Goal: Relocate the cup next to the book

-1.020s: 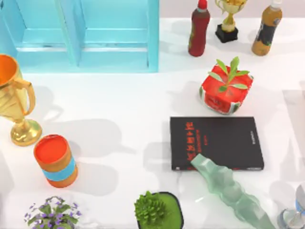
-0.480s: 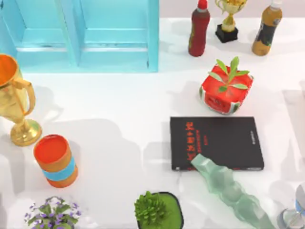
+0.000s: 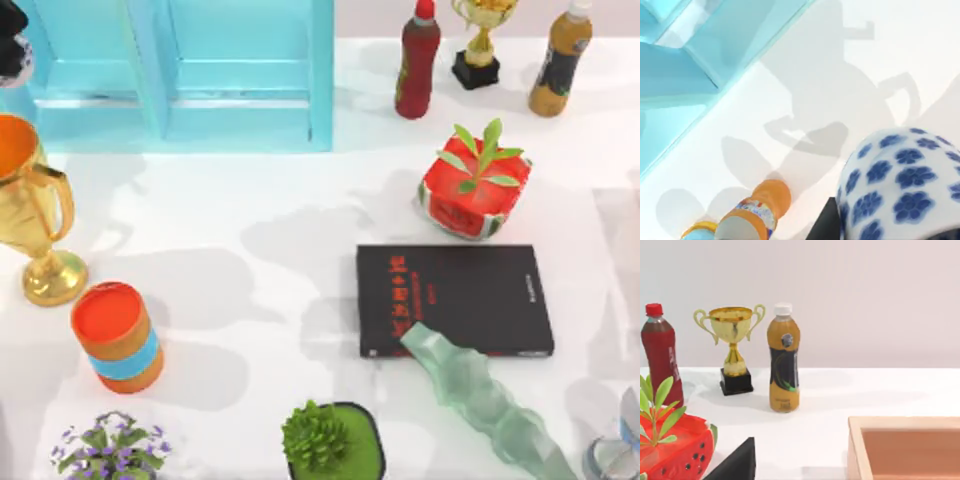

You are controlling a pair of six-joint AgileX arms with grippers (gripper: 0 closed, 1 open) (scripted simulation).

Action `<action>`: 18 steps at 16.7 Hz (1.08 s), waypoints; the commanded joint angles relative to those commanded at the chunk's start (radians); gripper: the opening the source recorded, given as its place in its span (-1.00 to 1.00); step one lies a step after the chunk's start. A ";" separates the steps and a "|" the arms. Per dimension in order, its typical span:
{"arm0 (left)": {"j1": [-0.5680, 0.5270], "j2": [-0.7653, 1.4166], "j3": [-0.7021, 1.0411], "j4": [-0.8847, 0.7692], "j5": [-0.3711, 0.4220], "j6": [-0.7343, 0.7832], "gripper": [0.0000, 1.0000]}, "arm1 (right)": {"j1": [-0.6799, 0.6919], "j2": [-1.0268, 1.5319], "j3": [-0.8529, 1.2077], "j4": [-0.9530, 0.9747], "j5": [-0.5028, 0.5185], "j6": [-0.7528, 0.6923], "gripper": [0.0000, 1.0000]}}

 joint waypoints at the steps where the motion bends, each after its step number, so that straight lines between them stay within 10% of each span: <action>1: -0.055 0.031 0.027 -0.015 0.003 -0.136 -1.00 | 0.000 0.000 0.000 0.000 0.000 0.000 1.00; 10: -0.469 0.329 0.175 -0.093 -0.045 -1.131 -1.00 | 0.000 0.000 0.000 0.000 0.000 0.000 1.00; 18: -0.591 0.434 0.214 -0.103 -0.093 -1.380 -1.00 | 0.000 0.000 0.000 0.000 0.000 0.000 1.00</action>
